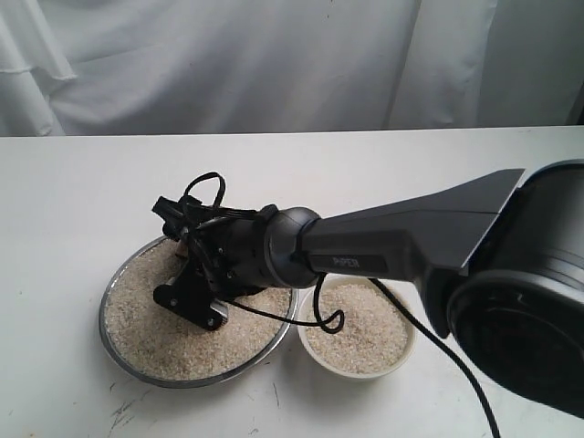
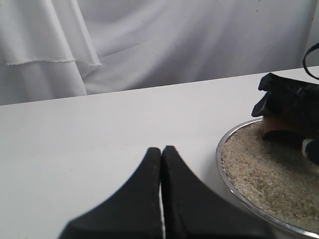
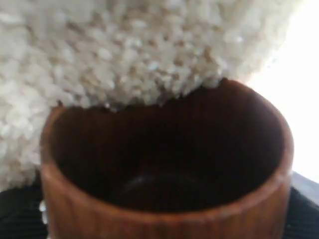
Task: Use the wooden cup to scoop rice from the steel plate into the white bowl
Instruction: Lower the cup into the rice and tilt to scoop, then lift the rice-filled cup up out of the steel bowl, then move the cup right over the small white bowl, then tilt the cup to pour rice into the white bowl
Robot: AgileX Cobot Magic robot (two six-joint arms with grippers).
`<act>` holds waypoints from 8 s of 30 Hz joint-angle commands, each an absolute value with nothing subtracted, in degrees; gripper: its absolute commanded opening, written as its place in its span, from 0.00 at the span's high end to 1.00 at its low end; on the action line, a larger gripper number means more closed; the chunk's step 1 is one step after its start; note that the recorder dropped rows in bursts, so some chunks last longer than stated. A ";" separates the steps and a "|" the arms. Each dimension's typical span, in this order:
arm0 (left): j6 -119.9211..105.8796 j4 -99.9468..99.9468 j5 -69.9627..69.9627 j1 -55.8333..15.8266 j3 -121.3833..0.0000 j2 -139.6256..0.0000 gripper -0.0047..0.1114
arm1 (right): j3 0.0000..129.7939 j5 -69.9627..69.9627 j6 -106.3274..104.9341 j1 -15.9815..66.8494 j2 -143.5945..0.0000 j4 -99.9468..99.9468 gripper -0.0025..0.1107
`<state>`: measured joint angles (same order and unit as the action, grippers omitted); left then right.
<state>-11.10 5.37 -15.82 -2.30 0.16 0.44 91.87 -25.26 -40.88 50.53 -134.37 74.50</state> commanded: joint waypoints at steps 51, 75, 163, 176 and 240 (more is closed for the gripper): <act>-10.98 5.43 -15.24 -2.68 0.00 0.00 0.96 | 91.76 -26.17 -87.03 46.51 -133.05 4.79 0.98; -10.99 5.43 -15.24 -2.68 0.00 0.00 0.96 | 91.76 -28.31 -104.30 38.73 -128.13 -35.00 0.98; -10.86 5.43 -15.24 -2.68 0.00 0.00 0.96 | 39.83 -11.21 -28.04 31.39 -82.61 40.24 0.98; -10.99 5.43 -15.24 -2.68 0.00 0.00 0.96 | 39.96 -12.32 -24.31 32.67 -82.95 50.50 0.98; -10.95 5.43 -15.24 -2.68 0.00 0.00 0.96 | 43.45 -30.59 -14.84 43.35 -94.32 79.29 0.98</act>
<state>-11.10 5.37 -15.82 -2.30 0.16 0.44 43.01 -29.49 -15.42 43.25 -94.17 77.58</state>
